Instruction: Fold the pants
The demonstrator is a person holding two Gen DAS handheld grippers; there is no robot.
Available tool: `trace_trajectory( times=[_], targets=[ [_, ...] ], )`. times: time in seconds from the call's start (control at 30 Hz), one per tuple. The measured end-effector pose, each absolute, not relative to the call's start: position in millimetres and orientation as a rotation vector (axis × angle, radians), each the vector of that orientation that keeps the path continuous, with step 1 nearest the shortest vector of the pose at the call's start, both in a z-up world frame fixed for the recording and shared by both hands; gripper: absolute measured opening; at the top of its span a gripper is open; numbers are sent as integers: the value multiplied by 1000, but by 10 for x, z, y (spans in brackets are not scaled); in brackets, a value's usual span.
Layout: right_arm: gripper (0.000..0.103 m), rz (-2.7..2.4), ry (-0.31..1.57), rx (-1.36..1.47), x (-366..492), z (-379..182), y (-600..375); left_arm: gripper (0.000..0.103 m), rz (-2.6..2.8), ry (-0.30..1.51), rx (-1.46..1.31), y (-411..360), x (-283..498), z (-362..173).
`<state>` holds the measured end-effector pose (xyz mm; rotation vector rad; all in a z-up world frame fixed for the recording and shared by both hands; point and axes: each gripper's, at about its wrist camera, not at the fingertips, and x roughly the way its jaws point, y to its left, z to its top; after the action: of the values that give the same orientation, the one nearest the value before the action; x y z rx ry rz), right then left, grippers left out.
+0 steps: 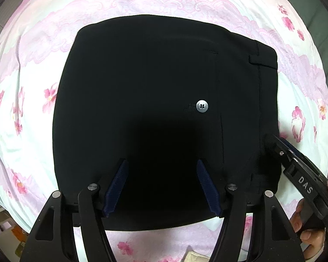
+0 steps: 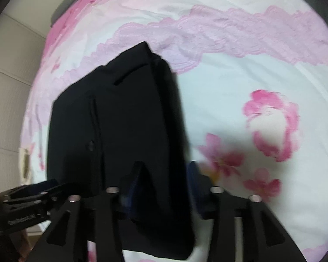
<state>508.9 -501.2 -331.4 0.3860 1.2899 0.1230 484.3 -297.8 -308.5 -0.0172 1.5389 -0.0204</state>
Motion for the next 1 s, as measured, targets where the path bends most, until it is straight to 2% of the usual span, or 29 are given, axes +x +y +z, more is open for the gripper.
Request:
trace_trajectory(
  times=[0.17,0.33,0.4,0.5,0.57,0.7,0.83,0.9,1.0],
  targets=[
    [51,17,1298,325,4939,-3264,-5207,66,-10,1519,-45,-2825,4643,-2998],
    [52,-36,1269,336,4666,-2983,-5369,68,9,1456,-87,-2631,4357,-2784],
    [62,-43,1241,346,4541,-2835,-5369,71,14,1424,-103,-2555,4227,-2667],
    [67,-32,1196,359,4342,-2619,-5317,72,12,1393,-125,-2461,4135,-2506],
    [68,-17,1185,367,4222,-2502,-5240,73,5,1369,-125,-2403,4089,-2389],
    [68,6,1160,361,4029,-2300,-5010,81,-14,1301,-131,-2224,3903,-2167],
    [68,17,1122,351,3826,-2078,-4769,82,-62,1223,-152,-1954,3728,-1956],
    [71,11,1100,353,3718,-1991,-4652,88,-94,1200,-132,-1856,3679,-1870],
    [77,-16,1053,382,3546,-1880,-4464,89,-151,1175,-46,-1719,3646,-1781]
  ],
)
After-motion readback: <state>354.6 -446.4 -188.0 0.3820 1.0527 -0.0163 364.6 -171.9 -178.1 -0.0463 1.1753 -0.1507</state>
